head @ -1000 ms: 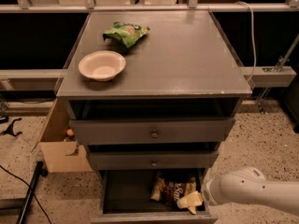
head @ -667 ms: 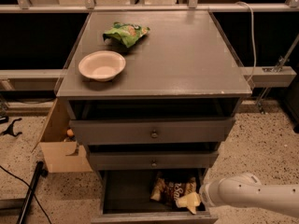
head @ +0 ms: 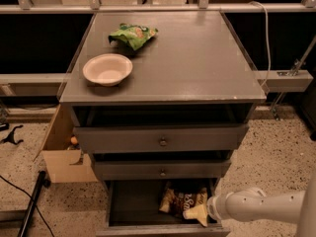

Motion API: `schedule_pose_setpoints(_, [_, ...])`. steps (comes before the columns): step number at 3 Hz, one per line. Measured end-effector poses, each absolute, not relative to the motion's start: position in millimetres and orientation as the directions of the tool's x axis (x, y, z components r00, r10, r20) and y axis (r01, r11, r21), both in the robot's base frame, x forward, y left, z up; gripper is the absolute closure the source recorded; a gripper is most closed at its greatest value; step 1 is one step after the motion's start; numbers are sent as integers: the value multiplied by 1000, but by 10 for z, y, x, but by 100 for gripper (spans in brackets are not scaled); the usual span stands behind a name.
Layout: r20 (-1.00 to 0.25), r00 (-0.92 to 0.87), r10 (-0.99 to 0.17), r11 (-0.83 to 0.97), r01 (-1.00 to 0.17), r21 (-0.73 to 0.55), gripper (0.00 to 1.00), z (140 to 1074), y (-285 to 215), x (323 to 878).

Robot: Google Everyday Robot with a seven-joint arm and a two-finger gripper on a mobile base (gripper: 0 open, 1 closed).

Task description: Pick brown chip bag from bottom drawer and place on counter

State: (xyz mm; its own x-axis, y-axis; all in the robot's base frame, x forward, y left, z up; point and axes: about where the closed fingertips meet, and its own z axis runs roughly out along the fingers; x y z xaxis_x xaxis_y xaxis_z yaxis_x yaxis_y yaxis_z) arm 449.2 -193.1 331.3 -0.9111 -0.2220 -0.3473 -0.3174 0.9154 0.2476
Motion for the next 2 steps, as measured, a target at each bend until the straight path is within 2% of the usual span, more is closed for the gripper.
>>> schedule_pose_setpoints(1, [-294, -930, -220, 919, -299, 258, 0, 2902, -1846, 4503])
schedule_pose_setpoints(2, [-294, -930, -220, 919, -299, 258, 0, 2902, -1846, 4503])
